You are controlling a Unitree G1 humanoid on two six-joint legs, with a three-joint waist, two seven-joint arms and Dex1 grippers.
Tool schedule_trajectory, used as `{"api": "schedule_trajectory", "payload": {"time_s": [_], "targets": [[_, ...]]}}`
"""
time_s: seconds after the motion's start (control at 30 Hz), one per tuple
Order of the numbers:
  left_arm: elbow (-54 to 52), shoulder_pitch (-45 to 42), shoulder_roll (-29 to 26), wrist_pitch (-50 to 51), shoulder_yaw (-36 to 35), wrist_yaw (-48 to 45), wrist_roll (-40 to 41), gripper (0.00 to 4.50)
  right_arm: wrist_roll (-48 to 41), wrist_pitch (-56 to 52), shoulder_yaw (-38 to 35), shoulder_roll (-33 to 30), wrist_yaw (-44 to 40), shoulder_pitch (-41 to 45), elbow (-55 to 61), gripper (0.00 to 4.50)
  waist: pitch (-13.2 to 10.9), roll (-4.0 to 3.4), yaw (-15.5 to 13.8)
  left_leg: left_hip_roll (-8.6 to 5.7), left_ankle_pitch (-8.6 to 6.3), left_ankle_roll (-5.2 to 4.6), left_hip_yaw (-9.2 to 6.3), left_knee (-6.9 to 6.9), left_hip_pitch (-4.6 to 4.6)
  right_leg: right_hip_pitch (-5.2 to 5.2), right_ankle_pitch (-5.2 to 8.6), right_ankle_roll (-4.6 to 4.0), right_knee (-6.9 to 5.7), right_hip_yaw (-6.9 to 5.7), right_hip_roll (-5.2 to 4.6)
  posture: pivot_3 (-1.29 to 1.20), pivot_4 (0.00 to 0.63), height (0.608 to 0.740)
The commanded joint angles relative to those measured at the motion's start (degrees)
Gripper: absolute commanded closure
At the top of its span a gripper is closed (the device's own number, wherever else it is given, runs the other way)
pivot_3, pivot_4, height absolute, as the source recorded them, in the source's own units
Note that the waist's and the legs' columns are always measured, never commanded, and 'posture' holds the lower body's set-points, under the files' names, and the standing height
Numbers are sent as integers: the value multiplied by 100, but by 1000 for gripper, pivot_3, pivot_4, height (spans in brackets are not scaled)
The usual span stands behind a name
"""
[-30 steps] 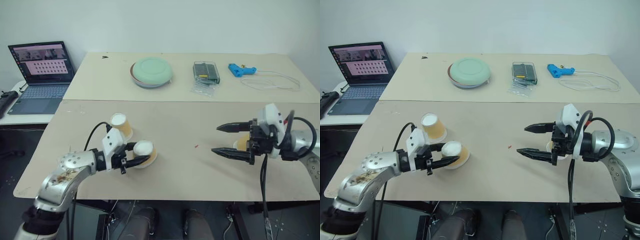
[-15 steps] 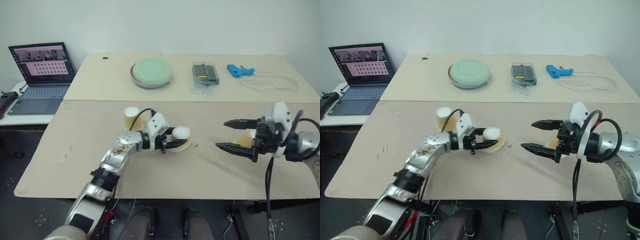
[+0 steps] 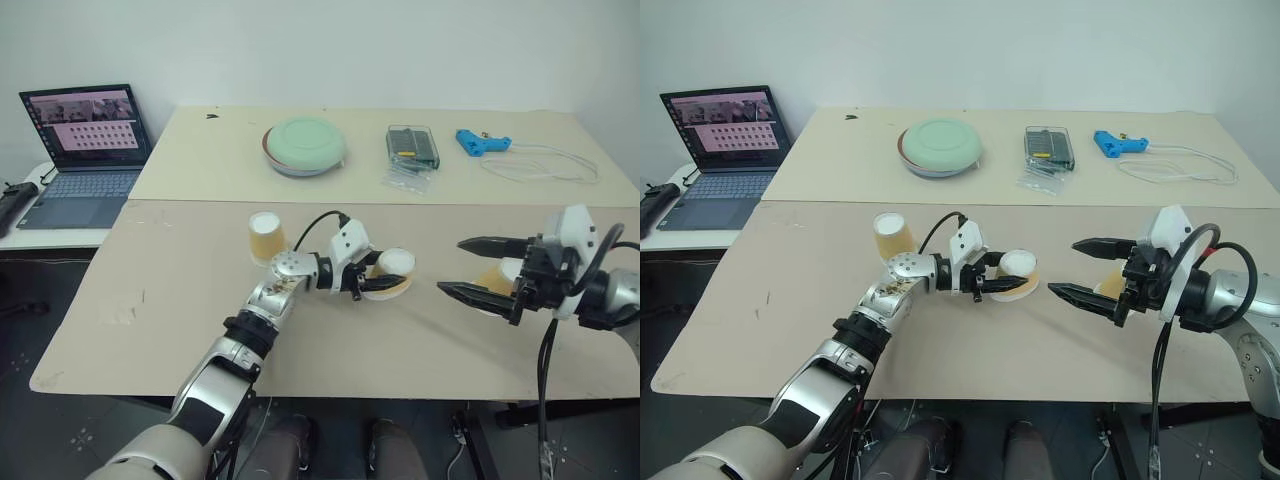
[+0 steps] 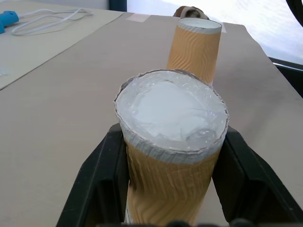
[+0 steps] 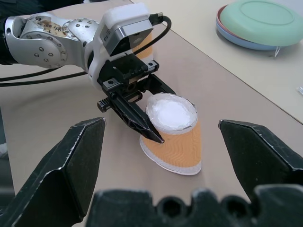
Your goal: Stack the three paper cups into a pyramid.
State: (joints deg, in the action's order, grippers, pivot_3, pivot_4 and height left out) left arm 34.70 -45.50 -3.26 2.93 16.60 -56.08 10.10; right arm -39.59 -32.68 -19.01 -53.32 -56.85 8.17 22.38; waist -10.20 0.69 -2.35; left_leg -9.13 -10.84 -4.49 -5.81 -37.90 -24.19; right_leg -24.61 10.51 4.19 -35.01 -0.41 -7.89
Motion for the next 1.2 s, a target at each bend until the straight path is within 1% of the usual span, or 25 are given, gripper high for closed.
{"api": "schedule_trajectory", "payload": {"time_s": [0.03,0.13,0.17,0.3,0.5,0.53,0.6,0.7,0.73,0.8,0.87,0.93,1.0,1.03,1.1,1.2], "targets": [[86,-81,48,-94,1,-33,-155,1454,-73,54,-137,9,31,93,96,0,0,0,0,-1,0,0,0,0,0,0,-1,-1,0,0,0,0,150,730],[33,-127,24,-56,-92,-7,-174,293,-58,63,-93,13,22,145,63,0,0,1,6,-1,0,-1,0,-1,-1,-2,-3,-2,0,1,0,0,150,730],[-38,-155,-4,14,-141,-25,-137,61,-49,70,-75,16,19,167,42,0,0,1,6,-1,0,-1,0,-1,-3,-4,-3,-3,0,1,0,0,150,730],[-425,-241,-146,237,-310,-30,-45,61,-16,100,1,35,4,255,-36,0,0,1,29,-1,1,-1,0,-1,-3,-5,-2,-2,-2,2,1,0,150,730],[-2235,-305,-628,1063,-760,167,331,61,41,149,158,123,-38,436,-162,0,0,1,68,2,1,0,0,0,-11,-18,-7,-10,-4,4,5,0,150,730],[-2529,-293,-692,1263,-818,196,433,61,37,152,171,134,-48,452,-176,0,0,0,74,1,1,0,0,-1,-11,-20,-17,-25,-6,6,5,0,150,730],[-3207,-280,-844,1743,-973,299,683,61,58,173,210,155,-70,494,-228,0,0,0,84,1,0,-1,0,0,-10,-20,-16,-25,-6,6,5,0,150,730],[-4249,-254,-1039,2545,-1306,642,1149,61,96,204,281,194,-125,596,-349,0,-1,1,94,-2,0,-2,0,-1,-12,-23,-18,-23,-6,9,8,0,150,730],[-4426,-240,-1070,2665,-1373,770,1201,61,113,214,302,201,-140,629,-383,0,-1,1,103,-2,0,-2,-1,-1,-12,-23,-17,-23,-7,9,9,0,150,730],[-4662,-195,-1042,2859,-1740,1401,1223,61,164,233,385,230,-145,722,-451,0,0,0,116,2,0,-1,-1,0,-10,-22,-17,-23,-7,12,15,0,150,730],[-4825,-16,-999,2873,-2022,2206,898,61,198,258,456,258,-148,797,-518,0,0,0,132,6,2,3,-1,0,-5,-20,-17,-23,-9,20,23,0,150,730],[-4906,174,-967,2754,-2097,3136,232,61,222,272,493,281,-164,826,-556,0,0,0,158,6,3,5,0,0,3,-15,-17,-23,-9,30,28,0,150,730],[-5054,533,-1034,2713,-1945,4054,-629,61,240,280,525,309,-195,836,-574,0,0,0,163,9,3,5,1,0,22,9,-17,-23,-6,33,30,0,150,730],[-5130,700,-1074,2747,-1846,4357,-947,61,238,278,532,317,-209,835,-572,0,0,0,166,9,2,5,0,1,23,11,-16,-21,-2,33,32,0,150,730],[-5484,1569,-1001,2741,-1543,4806,-1441,61,234,278,581,355,-238,892,-612,0,0,0,160,7,0,2,3,2,31,18,-17,-23,-2,37,32,0,150,730],[-5782,2465,-797,2715,-1310,5086,-1651,61,274,302,673,385,-276,987,-719,0,0,0,143,3,-7,-7,5,4,33,16,-20,-26,-1,44,32,0,150,730]]}}
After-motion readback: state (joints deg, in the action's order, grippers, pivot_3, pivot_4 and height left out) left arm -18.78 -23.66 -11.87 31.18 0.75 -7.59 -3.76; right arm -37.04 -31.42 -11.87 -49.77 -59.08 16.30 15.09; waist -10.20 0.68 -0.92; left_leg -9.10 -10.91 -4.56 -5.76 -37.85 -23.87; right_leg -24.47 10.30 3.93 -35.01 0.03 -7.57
